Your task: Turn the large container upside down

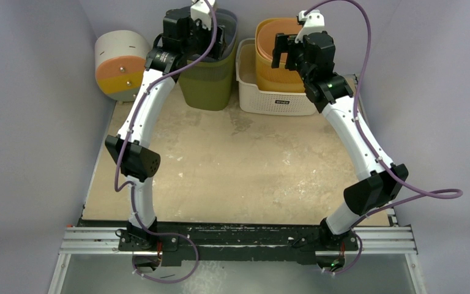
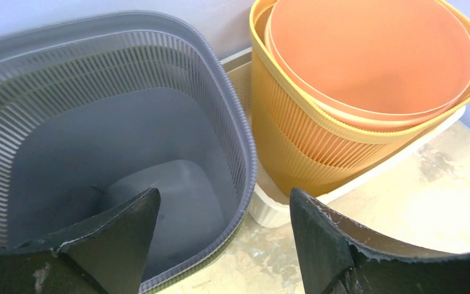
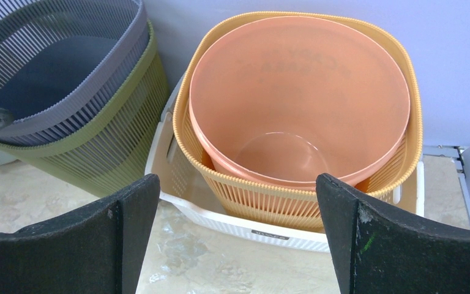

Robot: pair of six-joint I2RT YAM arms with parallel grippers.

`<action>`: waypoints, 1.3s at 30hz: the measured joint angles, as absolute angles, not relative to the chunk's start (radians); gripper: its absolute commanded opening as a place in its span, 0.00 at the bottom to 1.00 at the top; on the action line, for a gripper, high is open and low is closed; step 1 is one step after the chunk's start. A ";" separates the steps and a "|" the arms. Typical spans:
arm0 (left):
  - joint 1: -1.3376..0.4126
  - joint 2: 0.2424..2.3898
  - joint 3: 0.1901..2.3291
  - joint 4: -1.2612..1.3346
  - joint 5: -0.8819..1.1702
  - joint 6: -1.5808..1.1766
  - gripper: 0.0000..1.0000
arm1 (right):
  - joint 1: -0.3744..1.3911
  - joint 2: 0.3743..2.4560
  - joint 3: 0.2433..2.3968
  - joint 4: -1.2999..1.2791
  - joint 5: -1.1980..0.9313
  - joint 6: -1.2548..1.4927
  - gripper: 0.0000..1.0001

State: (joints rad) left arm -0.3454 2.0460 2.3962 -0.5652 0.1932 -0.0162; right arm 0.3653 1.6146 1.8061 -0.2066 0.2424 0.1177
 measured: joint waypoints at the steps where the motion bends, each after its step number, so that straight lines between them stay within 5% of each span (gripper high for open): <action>1: -0.345 2.058 2.405 -0.566 0.208 -0.024 0.73 | 0.365 1.615 1.806 -0.207 0.245 0.114 0.99; 33: -0.372 2.098 2.385 -0.605 0.108 0.117 0.52 | 0.347 1.659 1.751 -0.200 0.270 0.075 1.00; 36: -0.382 2.098 2.381 -0.602 0.081 0.154 0.39 | 0.346 1.659 1.740 -0.196 0.270 0.073 1.00; 38: -0.393 2.098 2.376 -0.593 0.065 0.183 0.08 | 0.345 1.659 1.731 -0.194 0.270 0.071 1.00; 39: -0.398 2.098 2.374 -0.589 0.061 0.196 0.00 | 0.345 1.659 1.726 -0.193 0.270 0.070 1.00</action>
State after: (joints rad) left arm -0.3985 2.0983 2.3737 -0.5888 0.0612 0.1963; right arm 0.3454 1.6588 1.7256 -0.1932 0.2699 0.0700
